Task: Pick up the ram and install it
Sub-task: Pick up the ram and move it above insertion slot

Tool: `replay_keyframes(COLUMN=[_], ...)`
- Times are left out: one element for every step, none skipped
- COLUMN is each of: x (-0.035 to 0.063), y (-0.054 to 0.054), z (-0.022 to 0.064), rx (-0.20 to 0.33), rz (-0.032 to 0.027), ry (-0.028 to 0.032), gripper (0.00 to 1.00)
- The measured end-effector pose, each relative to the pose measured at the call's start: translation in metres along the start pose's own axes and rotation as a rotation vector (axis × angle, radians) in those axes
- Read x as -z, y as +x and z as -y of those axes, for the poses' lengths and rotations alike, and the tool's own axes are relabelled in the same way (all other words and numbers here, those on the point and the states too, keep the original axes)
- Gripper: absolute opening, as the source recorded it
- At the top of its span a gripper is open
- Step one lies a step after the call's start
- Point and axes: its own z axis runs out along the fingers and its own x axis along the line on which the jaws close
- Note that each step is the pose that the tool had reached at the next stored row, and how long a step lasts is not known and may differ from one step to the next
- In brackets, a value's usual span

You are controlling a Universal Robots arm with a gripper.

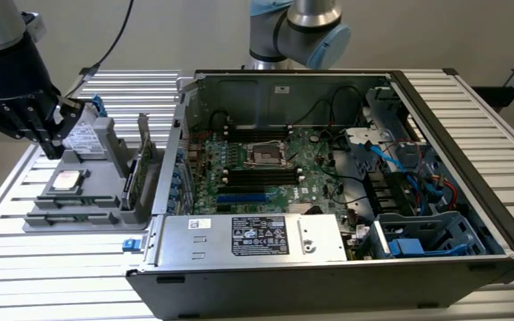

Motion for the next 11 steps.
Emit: replay_keyframes(x=[-0.0001, -0.0004, -0.0008, -0.001, -0.0014, -0.0019, -0.0025, -0.0032, -0.0046, -0.0054, -0.0061], y=[0.0002, 0.0003, 0.0002, 0.0003, 0.0002, 0.0002, 0.0002, 0.0001, 0.0, 0.0, -0.0001], z=[0.0, 0.0, 0.0, 0.0, 0.0, 0.0001, 0.0001, 0.0001, 0.0001, 0.0002, 0.0002], rx=[0.004, 0.016, 0.034, 0.051, 0.071, 0.088, 0.106, 0.125, 0.158, 0.177, 0.195], rz=[-0.0002, -0.0004, -0.001, -0.0018, -0.0024, -0.0029, -0.0035, -0.0041, -0.0053, -0.0059, -0.0065], ry=[0.0004, 0.0012, 0.0024, 0.0039, 0.0053, 0.0064, 0.0075, 0.009, 0.0115, 0.0128, 0.0142], gripper=[0.1, 0.1, 0.1, 0.1, 0.1, 0.1, 0.1, 0.1, 0.1, 0.1, 0.1])
